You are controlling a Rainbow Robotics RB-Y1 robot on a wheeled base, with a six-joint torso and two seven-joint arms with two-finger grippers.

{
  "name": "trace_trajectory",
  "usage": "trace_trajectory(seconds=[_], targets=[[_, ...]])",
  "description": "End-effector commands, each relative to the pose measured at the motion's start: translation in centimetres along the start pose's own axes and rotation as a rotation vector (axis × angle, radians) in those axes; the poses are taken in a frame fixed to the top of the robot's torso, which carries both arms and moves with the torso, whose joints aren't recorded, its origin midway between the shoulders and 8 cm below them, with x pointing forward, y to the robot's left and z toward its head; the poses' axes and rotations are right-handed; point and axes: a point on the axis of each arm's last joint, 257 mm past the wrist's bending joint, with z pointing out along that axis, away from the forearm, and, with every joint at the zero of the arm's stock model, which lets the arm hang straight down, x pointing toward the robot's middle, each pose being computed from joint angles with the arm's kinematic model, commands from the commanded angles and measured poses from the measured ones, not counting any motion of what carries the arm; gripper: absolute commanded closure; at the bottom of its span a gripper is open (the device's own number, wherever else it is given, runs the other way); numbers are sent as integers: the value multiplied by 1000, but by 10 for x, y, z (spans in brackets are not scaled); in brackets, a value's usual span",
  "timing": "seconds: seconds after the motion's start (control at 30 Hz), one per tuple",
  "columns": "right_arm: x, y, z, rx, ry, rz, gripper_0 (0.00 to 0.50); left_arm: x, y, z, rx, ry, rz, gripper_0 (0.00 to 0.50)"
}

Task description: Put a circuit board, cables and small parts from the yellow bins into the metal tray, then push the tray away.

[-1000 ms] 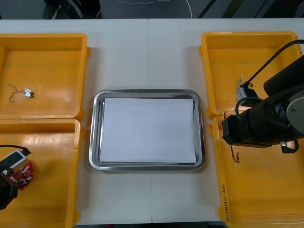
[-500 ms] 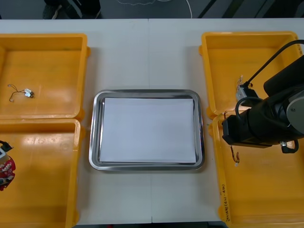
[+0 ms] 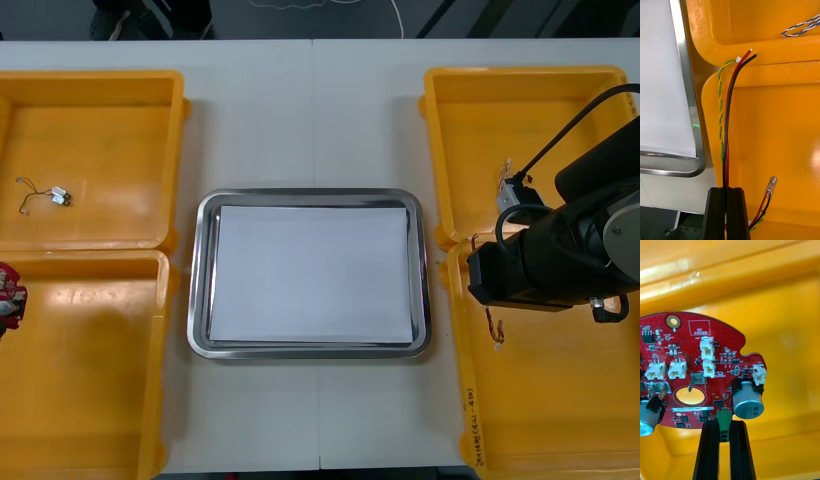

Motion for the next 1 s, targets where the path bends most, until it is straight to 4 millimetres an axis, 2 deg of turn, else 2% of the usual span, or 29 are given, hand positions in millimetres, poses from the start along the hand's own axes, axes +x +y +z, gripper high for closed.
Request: trace_trajectory(seconds=[0.03,0.4,0.5,0.8,1.0], targets=[[-6,3,-4,9,-16,6,500,-31,-12,-20,5,-46,90,500],[-5,3,-4,8,-14,5,500,-76,-47,-37,63,-77,1,500],[-5,3,-4,9,-14,4,500,-83,-54,-37,72,-74,-17,500],[-6,2,-4,9,-15,6,500,-102,-92,-30,124,-20,-43,500],[-6,2,-4,10,-15,6,500,-111,-129,-27,168,36,-37,500]])
